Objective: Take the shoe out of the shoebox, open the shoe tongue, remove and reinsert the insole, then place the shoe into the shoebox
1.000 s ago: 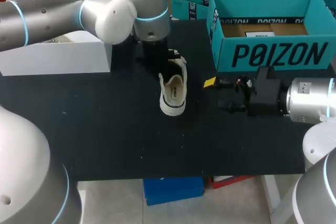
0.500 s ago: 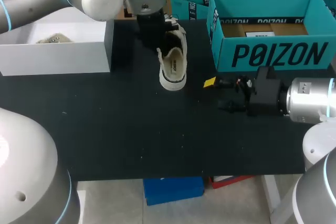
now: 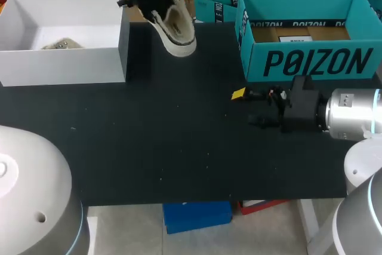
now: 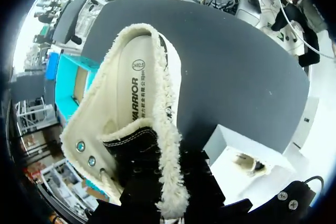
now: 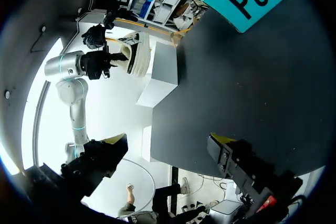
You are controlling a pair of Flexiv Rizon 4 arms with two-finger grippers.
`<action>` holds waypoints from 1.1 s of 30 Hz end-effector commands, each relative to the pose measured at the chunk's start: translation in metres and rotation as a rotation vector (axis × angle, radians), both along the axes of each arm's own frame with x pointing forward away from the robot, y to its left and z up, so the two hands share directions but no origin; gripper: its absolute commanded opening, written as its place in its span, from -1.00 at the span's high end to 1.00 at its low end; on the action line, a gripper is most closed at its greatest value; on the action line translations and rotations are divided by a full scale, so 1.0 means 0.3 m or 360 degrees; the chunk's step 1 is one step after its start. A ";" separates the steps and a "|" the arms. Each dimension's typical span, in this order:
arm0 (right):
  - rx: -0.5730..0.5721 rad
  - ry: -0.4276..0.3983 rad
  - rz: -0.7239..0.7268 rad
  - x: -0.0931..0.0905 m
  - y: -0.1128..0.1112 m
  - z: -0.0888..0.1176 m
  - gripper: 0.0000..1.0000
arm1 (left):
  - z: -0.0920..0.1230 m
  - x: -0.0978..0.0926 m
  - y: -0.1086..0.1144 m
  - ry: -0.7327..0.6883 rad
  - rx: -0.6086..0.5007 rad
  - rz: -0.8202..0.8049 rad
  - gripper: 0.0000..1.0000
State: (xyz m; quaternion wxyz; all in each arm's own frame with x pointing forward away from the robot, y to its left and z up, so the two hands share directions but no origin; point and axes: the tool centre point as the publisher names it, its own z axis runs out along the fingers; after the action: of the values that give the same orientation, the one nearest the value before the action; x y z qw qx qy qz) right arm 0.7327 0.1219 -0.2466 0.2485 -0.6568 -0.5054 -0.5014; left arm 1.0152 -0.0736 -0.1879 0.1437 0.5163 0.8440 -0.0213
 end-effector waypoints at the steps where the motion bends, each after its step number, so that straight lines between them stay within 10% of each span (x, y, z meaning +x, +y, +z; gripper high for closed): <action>1: -0.0003 0.0001 -0.0002 0.000 0.002 0.001 -1.00 | 0.062 0.028 0.161 -0.0001 -0.0090 0.0162 1.00; 19: -0.0003 0.0001 -0.0002 0.000 0.002 0.001 -1.00 | 0.025 0.179 0.701 0.0048 -0.0181 0.0807 1.00; 33: -0.0003 0.0001 -0.0002 0.000 0.002 0.001 -1.00 | -0.078 0.211 0.907 0.0118 -0.0187 0.1066 1.00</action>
State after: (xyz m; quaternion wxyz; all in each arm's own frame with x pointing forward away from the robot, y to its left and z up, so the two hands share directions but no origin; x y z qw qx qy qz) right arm 0.7327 0.1219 -0.2466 0.2485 -0.6568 -0.5055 -0.5014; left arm 1.0754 0.1934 -0.2072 0.1390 0.2002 0.9692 -0.0363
